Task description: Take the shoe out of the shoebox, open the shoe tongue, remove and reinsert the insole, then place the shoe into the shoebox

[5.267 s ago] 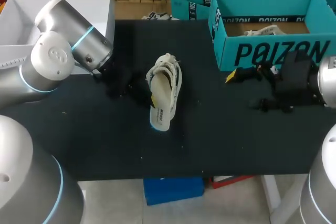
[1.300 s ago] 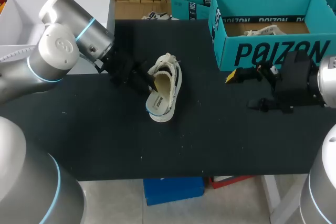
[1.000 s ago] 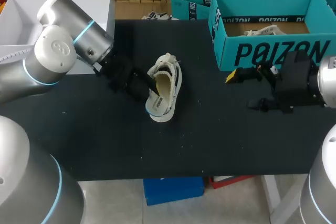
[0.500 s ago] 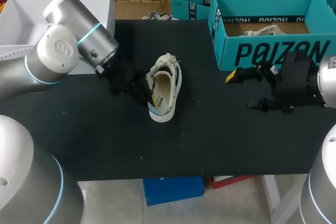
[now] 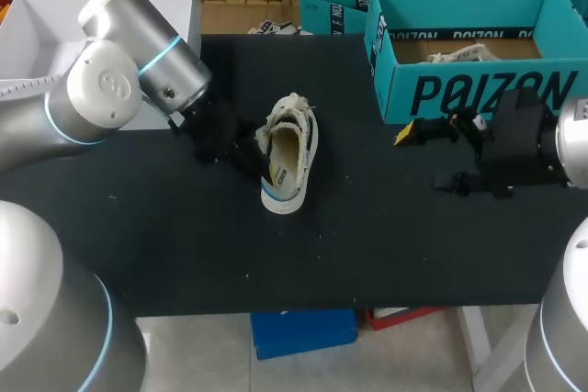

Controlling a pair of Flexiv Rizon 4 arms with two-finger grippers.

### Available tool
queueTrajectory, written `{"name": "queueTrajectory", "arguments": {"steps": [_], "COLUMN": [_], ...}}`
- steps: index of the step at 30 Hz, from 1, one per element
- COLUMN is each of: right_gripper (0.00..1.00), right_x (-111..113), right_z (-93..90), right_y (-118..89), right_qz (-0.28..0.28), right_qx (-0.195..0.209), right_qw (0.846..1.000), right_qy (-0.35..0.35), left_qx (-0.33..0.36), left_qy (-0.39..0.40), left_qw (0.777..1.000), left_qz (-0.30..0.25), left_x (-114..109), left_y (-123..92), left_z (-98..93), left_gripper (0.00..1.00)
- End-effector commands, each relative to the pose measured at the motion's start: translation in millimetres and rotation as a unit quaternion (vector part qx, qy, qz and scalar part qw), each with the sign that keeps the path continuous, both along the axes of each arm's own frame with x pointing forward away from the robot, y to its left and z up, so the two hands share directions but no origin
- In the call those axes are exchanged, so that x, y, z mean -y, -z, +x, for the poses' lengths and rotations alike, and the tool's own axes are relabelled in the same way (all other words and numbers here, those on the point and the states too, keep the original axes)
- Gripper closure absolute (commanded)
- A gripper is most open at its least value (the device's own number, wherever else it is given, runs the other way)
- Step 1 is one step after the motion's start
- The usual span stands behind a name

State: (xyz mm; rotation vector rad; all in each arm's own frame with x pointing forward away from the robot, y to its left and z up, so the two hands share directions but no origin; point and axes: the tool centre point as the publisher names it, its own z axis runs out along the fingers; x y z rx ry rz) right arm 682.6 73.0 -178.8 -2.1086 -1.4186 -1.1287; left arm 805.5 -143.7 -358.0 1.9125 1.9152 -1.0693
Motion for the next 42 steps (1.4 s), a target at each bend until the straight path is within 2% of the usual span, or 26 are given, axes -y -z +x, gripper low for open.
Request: {"name": "queueTrajectory", "arguments": {"steps": [1, 31, 42], "right_gripper": [0.00, 0.00, 0.00], "right_x": [0, 0, 0], "right_z": [-0.2, -0.2, -0.2], "right_y": [0, 0, 0], "right_qz": [0.000, 0.000, 0.000], "right_qx": [0.000, 0.000, 0.000], "right_qw": [1.000, 1.000, 1.000], "right_qy": [0.000, 0.000, 0.000], "left_qx": [0.007, 0.021, 0.029], "left_qy": [-0.009, -0.070, -0.089], "left_qw": [1.000, 0.997, 0.996], "left_qz": [0.004, 0.006, 0.005], "left_x": [-1, 6, 9], "left_y": [-1, 23, 21], "left_z": [-6.4, 37.1, 52.9], "left_gripper": [1.00, 1.00, 1.00]}}
